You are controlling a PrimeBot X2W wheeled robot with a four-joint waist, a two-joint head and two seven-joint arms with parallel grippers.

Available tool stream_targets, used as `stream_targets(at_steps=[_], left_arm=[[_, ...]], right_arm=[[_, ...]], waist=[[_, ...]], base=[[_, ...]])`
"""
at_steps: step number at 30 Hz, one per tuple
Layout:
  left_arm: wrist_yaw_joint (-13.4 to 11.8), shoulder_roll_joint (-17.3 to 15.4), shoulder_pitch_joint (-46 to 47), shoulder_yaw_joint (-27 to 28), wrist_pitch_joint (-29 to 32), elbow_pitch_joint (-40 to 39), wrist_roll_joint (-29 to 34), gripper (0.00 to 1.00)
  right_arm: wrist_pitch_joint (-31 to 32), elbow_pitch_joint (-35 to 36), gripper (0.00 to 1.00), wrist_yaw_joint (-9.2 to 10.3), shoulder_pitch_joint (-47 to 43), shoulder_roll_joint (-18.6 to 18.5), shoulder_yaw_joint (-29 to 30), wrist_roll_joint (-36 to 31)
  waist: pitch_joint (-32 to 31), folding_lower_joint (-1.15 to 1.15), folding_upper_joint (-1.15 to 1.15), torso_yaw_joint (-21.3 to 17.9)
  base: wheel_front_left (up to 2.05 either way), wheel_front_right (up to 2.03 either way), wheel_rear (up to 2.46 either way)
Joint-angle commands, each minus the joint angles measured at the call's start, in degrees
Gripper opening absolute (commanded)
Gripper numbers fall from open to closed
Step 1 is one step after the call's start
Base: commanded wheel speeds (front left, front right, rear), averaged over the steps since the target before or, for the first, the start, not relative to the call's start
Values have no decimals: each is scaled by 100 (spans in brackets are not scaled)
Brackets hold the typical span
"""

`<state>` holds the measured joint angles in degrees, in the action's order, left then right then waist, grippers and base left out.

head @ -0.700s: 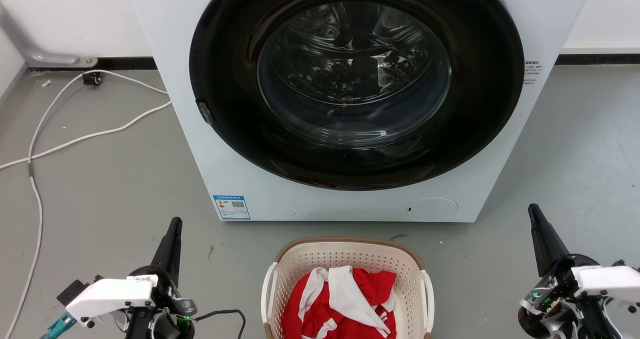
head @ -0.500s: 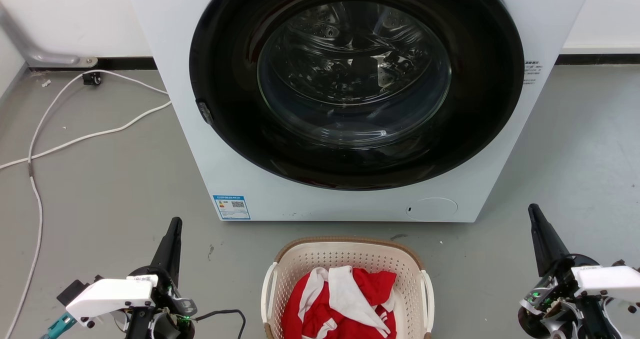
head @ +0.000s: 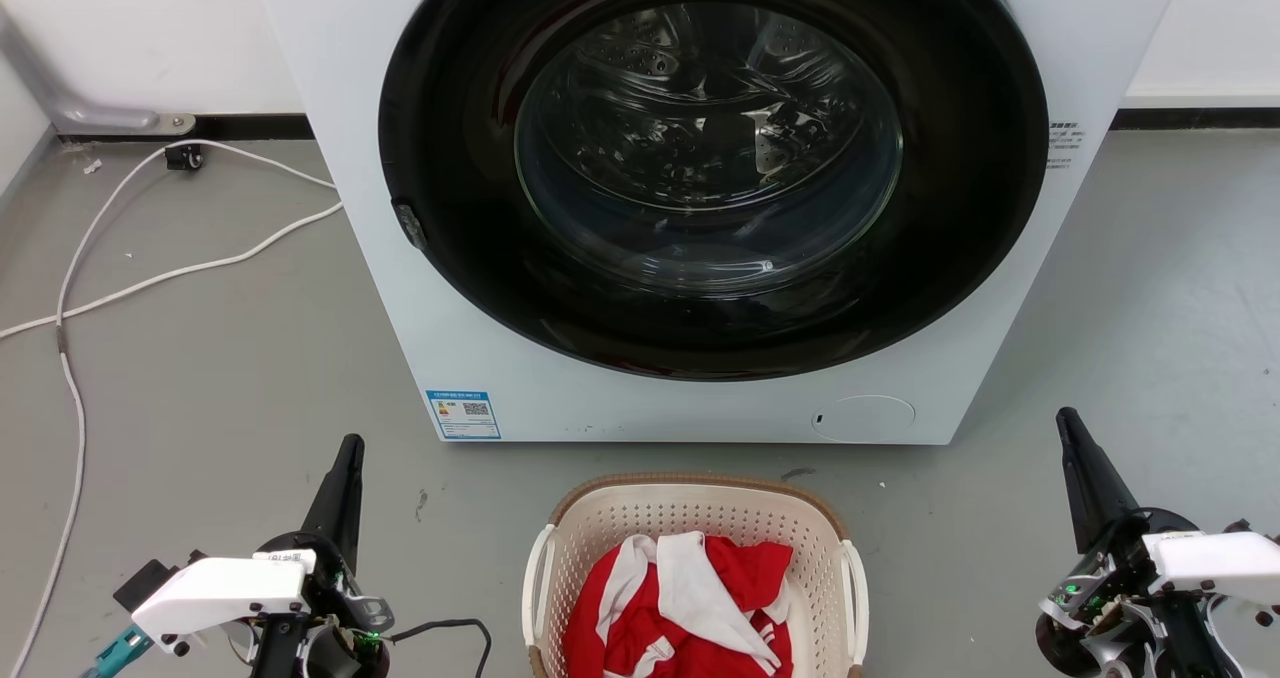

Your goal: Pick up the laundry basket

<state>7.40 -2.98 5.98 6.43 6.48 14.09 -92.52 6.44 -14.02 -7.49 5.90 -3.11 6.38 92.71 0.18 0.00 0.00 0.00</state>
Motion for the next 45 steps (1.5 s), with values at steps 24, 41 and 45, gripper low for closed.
stream_targets(at_steps=[24, 41, 45], left_arm=[[-3, 29, -332, -125, -441, -71, 394, 100], [-123, 21, -325, 248, -842, -798, 2359, 100], [-232, 20, -363, 37, -947, -1267, 3106, 100]], right_arm=[[-435, 60, 100, 0, -270, 23, -248, -308], [-836, 700, 100, -1, -124, 21, -136, -3207], [-942, 1163, 100, -1, -98, 21, -150, -4004]], waist=[[10, 0, 0, -9], [44, 0, 0, -18], [68, 0, 0, -30]], base=[[0, 0, 0], [0, 0, 0], [0, 0, 0]])
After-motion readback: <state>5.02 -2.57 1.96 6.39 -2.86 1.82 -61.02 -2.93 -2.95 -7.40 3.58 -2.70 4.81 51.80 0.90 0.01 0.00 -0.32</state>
